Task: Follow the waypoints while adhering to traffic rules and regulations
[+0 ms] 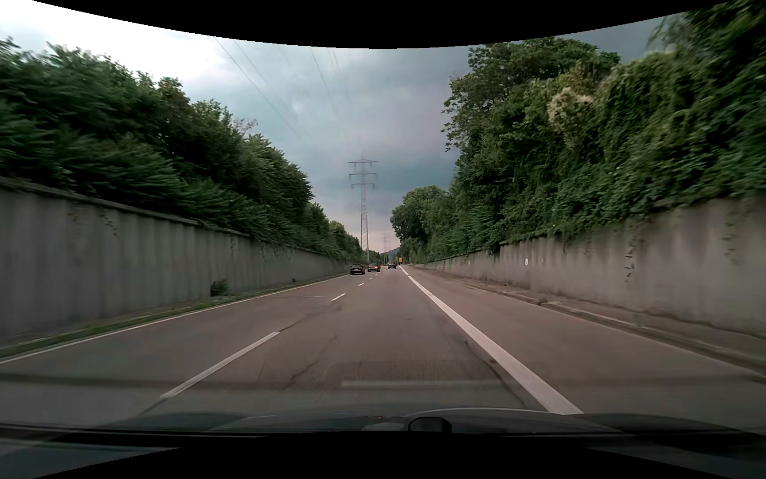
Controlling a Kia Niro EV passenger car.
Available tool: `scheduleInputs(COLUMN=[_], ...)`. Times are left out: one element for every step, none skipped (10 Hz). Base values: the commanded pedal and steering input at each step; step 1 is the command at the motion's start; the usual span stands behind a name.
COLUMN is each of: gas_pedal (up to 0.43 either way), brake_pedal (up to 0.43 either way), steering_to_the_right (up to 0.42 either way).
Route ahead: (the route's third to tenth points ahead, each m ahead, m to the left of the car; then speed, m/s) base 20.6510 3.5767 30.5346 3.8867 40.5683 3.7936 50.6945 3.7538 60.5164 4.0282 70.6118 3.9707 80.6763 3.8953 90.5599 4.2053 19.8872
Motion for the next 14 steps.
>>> scheduleInputs(gas_pedal=[0.059, 0.059, 0.047, 0.039, 0.039, 0.039, 0.039, 0.039, 0.039, 0.059, 0.067, 0.067, 0.067, 0.067], brake_pedal=[0.000, 0.000, 0.000, 0.000, 0.000, 0.000, 0.000, 0.000, 0.000, 0.000, 0.000, 0.000, 0.000, 0.000], steering_to_the_right=[-0.002, -0.003, -0.004, -0.004, -0.004, -0.004, -0.004, -0.004, -0.003, -0.003, -0.003, -0.003, -0.003, -0.003])
